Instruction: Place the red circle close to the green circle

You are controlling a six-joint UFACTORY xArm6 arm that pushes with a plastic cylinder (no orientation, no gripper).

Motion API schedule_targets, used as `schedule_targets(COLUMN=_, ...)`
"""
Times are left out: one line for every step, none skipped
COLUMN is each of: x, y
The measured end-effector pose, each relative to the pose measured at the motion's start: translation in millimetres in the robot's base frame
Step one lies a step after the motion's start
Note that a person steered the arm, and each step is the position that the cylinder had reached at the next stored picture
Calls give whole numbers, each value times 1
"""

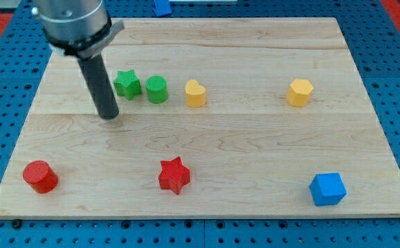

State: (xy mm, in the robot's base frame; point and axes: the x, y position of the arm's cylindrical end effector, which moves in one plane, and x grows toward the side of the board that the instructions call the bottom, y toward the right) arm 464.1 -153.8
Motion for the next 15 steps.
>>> schedule_targets(x=78, y=5)
schedule_targets(x=152, y=15)
schedule_targets(x=145, y=-100)
schedule_targets(x=136, y=-79)
schedule_targets(x=122, y=-32)
schedule_targets(x=118, y=-89)
schedule_targets(x=124, y=-115)
schedule_targets(x=76, y=-94)
schedule_targets(x=50, y=-118)
schedule_targets(x=54, y=-151)
schedule_targets(x=25, y=-147)
schedule_targets(x=17, y=-114)
schedule_targets(x=36, y=-79)
schedule_targets(x=5, y=-20)
schedule_targets(x=-7, y=60)
